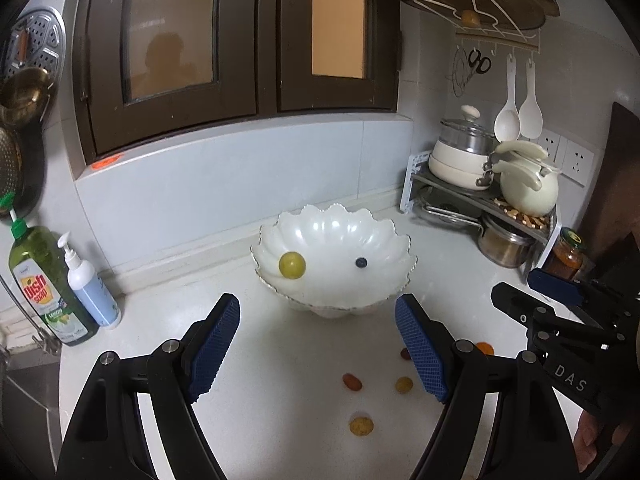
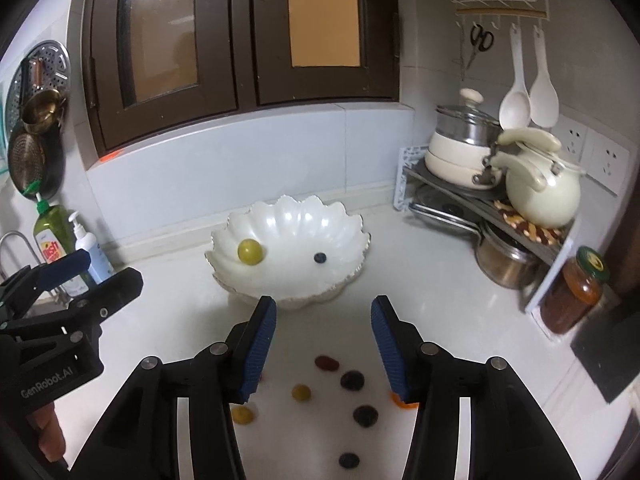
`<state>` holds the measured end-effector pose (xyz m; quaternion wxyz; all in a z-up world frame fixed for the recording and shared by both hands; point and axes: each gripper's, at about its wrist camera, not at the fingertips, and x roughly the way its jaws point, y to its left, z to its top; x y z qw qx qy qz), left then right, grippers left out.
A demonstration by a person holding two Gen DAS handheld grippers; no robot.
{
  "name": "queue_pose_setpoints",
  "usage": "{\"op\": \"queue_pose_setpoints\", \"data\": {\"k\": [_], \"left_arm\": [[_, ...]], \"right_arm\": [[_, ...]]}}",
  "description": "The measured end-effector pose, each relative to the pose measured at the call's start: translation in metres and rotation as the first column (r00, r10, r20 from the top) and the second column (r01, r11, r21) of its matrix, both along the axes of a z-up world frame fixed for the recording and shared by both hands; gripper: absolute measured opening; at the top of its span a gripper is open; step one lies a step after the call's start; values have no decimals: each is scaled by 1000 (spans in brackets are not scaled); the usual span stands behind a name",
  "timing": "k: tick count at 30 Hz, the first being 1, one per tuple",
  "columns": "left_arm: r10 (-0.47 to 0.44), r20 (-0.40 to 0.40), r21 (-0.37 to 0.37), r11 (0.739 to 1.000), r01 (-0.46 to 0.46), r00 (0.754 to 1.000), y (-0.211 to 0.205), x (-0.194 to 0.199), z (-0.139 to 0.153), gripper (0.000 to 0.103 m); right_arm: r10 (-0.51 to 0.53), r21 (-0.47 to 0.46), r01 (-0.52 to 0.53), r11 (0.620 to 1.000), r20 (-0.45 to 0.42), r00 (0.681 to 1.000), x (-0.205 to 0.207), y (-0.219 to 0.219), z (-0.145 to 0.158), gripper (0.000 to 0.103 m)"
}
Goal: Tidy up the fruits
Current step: 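Withdraw both tools from the bowl back toward the remaining fruits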
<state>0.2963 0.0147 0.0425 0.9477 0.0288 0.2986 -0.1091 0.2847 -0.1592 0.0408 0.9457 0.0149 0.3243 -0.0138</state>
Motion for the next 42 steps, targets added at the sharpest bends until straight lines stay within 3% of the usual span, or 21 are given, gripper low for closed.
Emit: {"op": "queue_pose_setpoints", "data": {"k": [14, 22, 42], "left_arm": [[-53, -19, 12, 998, 53, 998, 2, -22, -28, 80], [-90, -26, 58, 994, 92, 996, 1, -30, -45, 80], [-176, -146, 86, 978, 189, 974, -3, -33, -101, 79]], "right_arm": [[-93, -19, 93, 996, -40, 995, -34, -4, -29, 51], [-121, -27, 119, 993, -88, 989, -49, 0, -52, 51], [-212, 13, 217, 976, -177, 961, -65, -2, -104, 51]]}}
